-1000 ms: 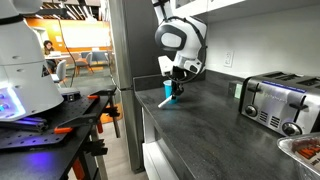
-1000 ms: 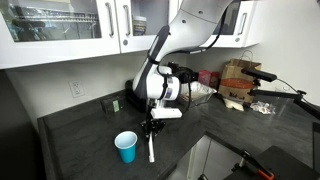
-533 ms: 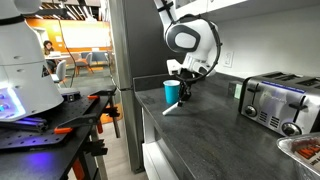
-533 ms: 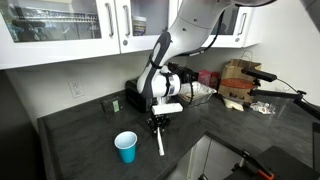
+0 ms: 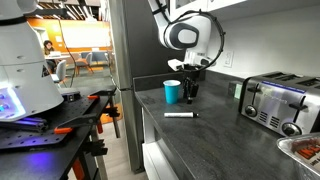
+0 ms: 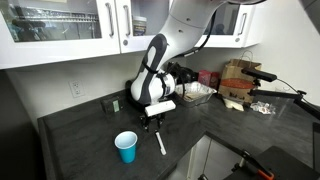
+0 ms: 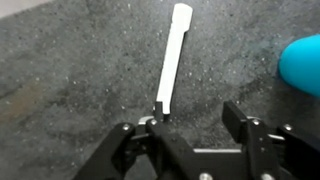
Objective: Remove the pen from the cup and place it on the counter
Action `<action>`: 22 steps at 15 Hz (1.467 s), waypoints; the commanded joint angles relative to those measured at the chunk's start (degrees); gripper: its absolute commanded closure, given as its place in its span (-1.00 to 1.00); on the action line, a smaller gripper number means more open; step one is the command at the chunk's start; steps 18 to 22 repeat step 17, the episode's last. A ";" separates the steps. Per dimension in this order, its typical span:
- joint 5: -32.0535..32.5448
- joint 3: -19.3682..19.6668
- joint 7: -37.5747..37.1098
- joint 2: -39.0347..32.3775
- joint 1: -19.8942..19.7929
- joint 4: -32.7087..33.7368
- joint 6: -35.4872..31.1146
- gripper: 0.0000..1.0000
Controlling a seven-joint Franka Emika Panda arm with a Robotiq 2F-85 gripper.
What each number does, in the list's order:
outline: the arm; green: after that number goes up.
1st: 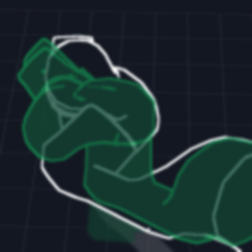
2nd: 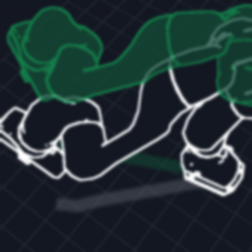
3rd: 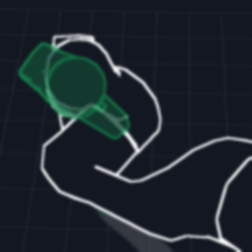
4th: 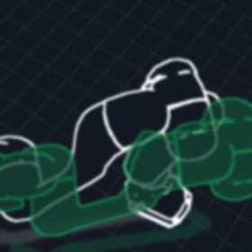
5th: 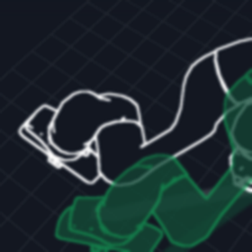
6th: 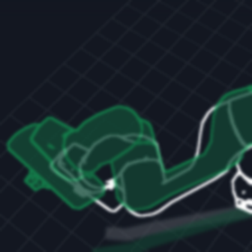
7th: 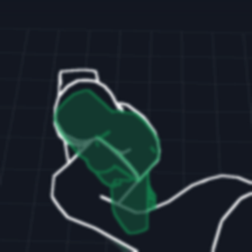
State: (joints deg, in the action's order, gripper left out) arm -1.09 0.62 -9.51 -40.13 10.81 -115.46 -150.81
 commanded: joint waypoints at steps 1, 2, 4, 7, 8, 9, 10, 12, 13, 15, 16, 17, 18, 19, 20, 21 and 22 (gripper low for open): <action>3.60 0.99 0.09 3.22 1.71 -7.63 -15.21 -0.97; 3.64 1.45 -0.53 3.87 2.12 -10.12 -20.64 -1.00; 1.64 -1.52 1.97 5.81 -0.67 -15.33 -30.34 -1.00; 2.65 -9.98 6.19 10.70 -7.31 -21.74 -34.74 -1.00; 3.34 -12.98 7.23 12.47 -9.36 -23.04 -33.05 -1.00; 3.57 -16.35 8.10 14.73 -11.36 -24.23 -29.60 -1.00; 2.83 -17.55 8.00 17.09 -11.07 -24.96 -25.12 -1.00; 1.30 -17.81 7.69 22.12 -8.68 -26.15 -15.92 -1.00; 1.07 -17.38 7.55 24.53 -7.38 -26.65 -12.30 -1.00; 3.40 -13.95 5.25 29.09 -3.51 -27.45 -6.89 -1.00; 5.20 -12.67 4.76 30.34 -2.31 -27.60 -6.12 -1.00; 5.90 -12.26 5.19 31.38 -1.95 -28.37 -8.73 -1.00; 5.90 -12.26 5.19 31.38 -1.95 -28.37 -8.73 -1.00; 5.90 -12.26 5.19 31.38 -1.95 -28.37 -8.73 -1.00; 5.90 -12.26 5.19 31.38 -1.95 -28.37 -8.73 -1.00; 5.90 -12.26 5.19 31.38 -1.95 -28.37 -8.73 -1.00; 5.90 -12.26 5.19 31.38 -1.95 -28.37 -8.73 -1.00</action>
